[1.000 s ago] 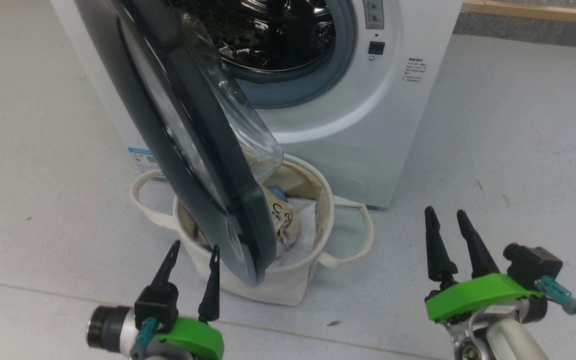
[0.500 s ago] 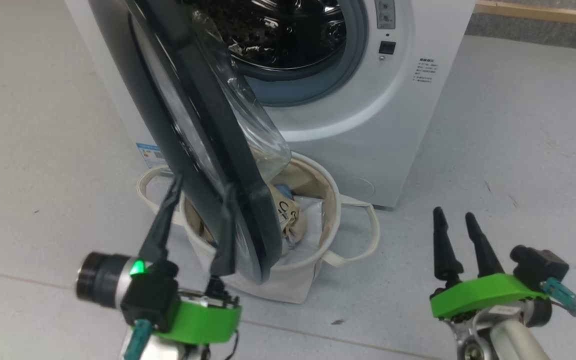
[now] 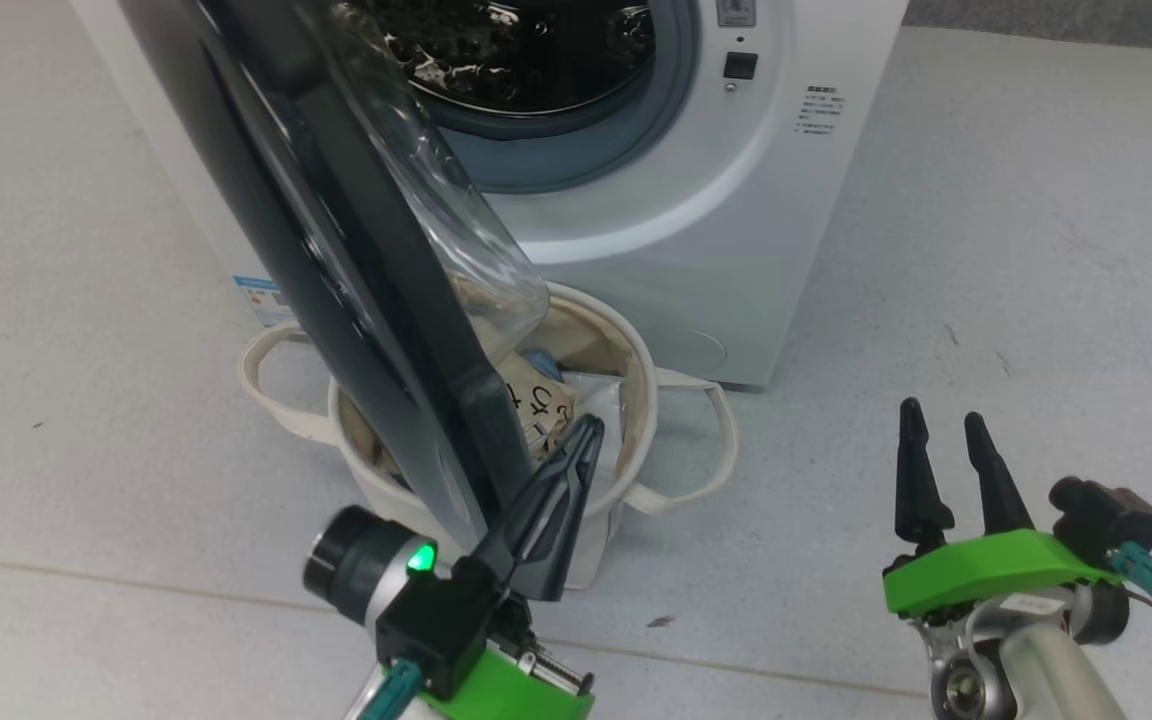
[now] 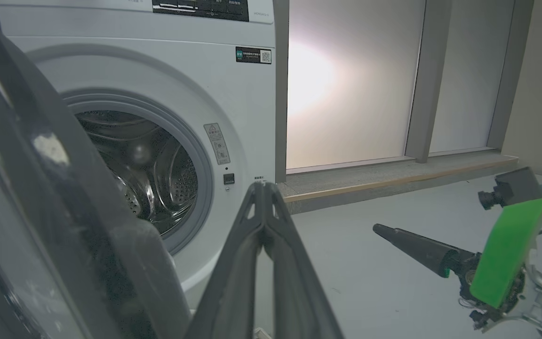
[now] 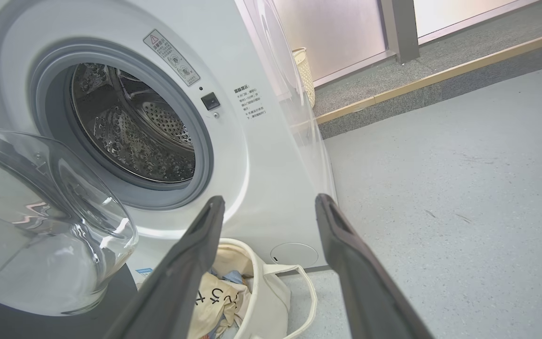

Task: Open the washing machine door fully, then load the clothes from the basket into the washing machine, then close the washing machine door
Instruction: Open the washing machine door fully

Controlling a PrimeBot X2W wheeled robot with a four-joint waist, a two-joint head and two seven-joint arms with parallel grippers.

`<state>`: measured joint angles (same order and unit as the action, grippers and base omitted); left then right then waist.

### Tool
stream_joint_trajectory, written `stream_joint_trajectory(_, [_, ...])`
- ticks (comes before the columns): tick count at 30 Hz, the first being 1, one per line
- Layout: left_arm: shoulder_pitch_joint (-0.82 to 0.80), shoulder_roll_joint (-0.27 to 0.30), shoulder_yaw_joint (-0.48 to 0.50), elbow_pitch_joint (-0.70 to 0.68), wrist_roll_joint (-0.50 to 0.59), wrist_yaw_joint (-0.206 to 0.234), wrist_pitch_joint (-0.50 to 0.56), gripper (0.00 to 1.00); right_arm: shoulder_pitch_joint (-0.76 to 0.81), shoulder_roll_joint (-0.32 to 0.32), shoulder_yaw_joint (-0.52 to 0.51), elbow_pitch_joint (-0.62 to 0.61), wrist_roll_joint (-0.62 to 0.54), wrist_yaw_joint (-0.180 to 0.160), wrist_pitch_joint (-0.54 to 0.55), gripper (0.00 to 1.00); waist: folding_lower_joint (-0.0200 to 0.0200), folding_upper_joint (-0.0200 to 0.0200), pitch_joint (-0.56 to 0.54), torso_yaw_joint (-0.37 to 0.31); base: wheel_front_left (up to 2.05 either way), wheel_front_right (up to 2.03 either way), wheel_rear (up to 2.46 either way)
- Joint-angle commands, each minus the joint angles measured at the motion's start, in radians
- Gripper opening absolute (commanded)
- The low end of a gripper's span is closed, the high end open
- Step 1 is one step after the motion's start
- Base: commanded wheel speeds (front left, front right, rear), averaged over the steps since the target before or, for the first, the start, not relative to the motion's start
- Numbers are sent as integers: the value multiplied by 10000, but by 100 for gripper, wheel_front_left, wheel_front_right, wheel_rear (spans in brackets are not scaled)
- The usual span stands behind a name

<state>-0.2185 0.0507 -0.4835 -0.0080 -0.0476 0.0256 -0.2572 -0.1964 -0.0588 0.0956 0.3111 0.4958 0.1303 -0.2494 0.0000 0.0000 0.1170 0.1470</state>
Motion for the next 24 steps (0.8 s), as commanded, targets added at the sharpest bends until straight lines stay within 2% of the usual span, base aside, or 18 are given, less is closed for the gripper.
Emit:
stream_joint_trajectory(1, [-472,14,217,-185,-254,-95,-46,0,-384,83,199,-286,44,4,-124,100,0,0,23,-55,0,0,0])
stream_joint_trajectory(5, [-749,2,-91,780,-572,-278,-46,0,-481,84,291,-241,87,4,-124,100,0,0,55,-211,0,0,0])
stream_joint_trajectory(15, [-1440,-3,8,2816,-1218,836,-46,0,-531,84,414,-207,227,4,-124,100,0,0,78,-289,0,0,0])
stream_joint_trajectory(24, [-1421,-4,190,3104,-1429,1069,-46,0,-570,85,593,-31,87,4,-124,100,0,0,139,226,0,0,0])
